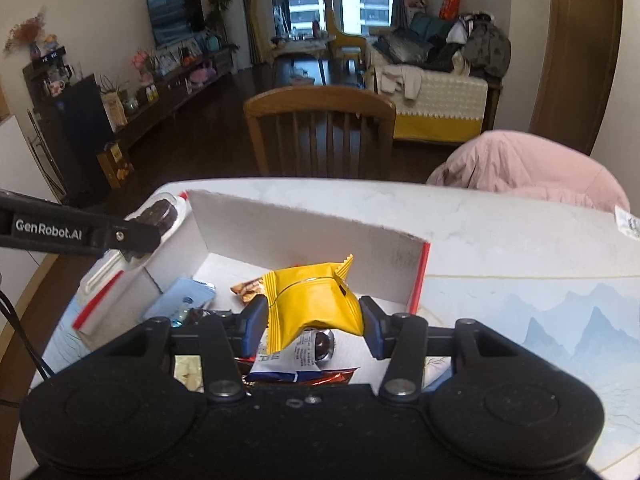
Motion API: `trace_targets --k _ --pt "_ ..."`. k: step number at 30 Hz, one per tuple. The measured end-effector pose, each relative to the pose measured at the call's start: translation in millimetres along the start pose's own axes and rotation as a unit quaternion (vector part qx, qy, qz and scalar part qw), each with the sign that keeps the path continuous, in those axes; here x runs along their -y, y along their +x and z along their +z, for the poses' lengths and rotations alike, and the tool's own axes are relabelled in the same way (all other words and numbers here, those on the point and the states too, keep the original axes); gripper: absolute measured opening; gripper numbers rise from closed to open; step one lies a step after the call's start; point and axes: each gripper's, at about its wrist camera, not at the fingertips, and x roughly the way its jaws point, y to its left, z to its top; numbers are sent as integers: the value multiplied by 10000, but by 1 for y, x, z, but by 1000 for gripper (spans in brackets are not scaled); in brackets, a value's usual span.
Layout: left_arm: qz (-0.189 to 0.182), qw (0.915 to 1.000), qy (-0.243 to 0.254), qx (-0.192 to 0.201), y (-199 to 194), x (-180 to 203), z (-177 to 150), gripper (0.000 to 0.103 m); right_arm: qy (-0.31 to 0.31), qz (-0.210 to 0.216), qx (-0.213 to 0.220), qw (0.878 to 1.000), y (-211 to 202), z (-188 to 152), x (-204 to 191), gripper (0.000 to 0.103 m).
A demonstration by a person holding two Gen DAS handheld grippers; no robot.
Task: Organize snacks
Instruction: 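Carry the lollipop with the left tool while the right tool carries the yellow packet into the box, then open both tools to drop the lollipop and yellow packet into the box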
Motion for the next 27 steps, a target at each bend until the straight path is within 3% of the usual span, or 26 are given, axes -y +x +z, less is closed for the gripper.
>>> trace_targets --k 15,27 --pt "101 9948 418 -928 71 3 -15 45 -665 -38 -821 9944 50 -19 -24 48" --pt "121 9913 587 -1170 85 10 -28 46 -761 -188 -886 9930 58 -25 -20 49"
